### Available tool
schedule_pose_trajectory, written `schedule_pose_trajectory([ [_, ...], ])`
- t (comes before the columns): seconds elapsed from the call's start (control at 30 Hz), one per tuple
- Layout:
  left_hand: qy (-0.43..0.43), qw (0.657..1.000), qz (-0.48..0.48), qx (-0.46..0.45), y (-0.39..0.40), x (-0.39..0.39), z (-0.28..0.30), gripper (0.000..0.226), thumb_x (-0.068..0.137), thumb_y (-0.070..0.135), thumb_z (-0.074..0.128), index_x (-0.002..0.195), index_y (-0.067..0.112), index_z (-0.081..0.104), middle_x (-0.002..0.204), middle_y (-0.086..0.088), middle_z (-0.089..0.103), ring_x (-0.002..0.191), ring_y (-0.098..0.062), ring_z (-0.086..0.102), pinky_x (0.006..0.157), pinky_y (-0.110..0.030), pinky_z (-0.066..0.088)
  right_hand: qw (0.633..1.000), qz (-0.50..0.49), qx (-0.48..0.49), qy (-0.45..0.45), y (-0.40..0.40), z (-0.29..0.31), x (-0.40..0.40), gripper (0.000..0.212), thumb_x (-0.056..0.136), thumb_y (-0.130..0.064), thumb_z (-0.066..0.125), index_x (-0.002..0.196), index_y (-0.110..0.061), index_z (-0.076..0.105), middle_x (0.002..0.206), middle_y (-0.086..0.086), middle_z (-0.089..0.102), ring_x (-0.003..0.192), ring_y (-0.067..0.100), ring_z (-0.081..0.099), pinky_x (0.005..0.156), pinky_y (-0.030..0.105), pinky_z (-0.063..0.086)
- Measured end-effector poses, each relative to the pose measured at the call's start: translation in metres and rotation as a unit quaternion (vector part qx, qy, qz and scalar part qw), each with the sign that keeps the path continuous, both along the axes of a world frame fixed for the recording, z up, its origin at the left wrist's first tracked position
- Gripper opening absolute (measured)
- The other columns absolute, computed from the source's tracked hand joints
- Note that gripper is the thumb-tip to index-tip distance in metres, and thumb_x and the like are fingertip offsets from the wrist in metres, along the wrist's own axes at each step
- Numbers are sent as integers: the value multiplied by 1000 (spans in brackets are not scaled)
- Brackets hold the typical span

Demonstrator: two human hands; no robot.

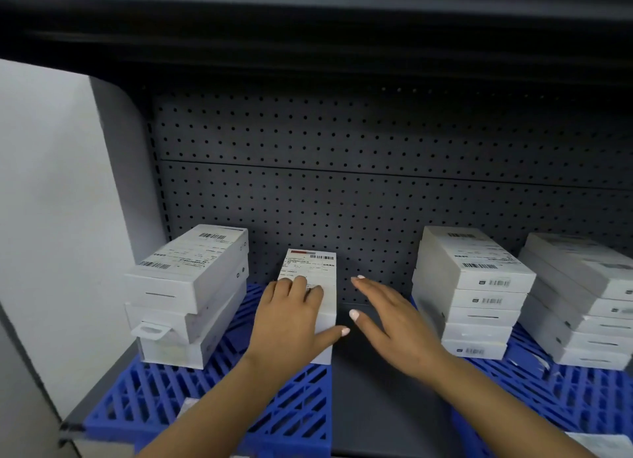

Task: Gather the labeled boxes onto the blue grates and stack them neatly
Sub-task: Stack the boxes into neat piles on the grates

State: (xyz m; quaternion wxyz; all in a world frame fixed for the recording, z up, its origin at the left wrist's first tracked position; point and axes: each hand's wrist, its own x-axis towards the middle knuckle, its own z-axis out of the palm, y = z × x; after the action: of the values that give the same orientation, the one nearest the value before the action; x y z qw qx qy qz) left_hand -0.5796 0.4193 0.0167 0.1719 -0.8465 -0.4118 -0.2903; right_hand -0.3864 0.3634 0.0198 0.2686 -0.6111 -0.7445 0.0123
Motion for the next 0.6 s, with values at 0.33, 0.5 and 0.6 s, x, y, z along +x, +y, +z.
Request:
schedule_pose_trajectory([
  [0.33, -17, 999, -7, -37, -8, -2, -7, 47, 70, 50, 49, 100, 18, 62, 96, 1, 60, 95, -22, 59, 92, -45, 48, 1000, -25, -14, 11, 8, -2, 14, 53, 97, -45, 39, 146, -28, 29, 153, -9, 27, 139, 7, 22, 110, 21, 17],
  [0.5, 24, 996, -31, -80, -2, -28, -1, 53, 72, 49, 47, 118, 24, 58, 120, 4, 62, 121, -23, 52, 106, -51, 31, 999, -44, -15, 23, 11, -2, 15, 60, 94, -41, 48, 148, -31, 23, 156, -10, 15, 142, 9, 16, 107, 20, 15],
  [0.6, 54, 995, -11, -86, 6, -41, 6, 53, 71, 39, 57, 122, 23, 60, 126, 0, 61, 125, -28, 49, 105, -51, 31, 997, -55, -34, 50, 12, -4, 17, 67, 90, -40, 55, 148, -34, 22, 157, -9, 12, 143, 11, 15, 113, 29, 19],
])
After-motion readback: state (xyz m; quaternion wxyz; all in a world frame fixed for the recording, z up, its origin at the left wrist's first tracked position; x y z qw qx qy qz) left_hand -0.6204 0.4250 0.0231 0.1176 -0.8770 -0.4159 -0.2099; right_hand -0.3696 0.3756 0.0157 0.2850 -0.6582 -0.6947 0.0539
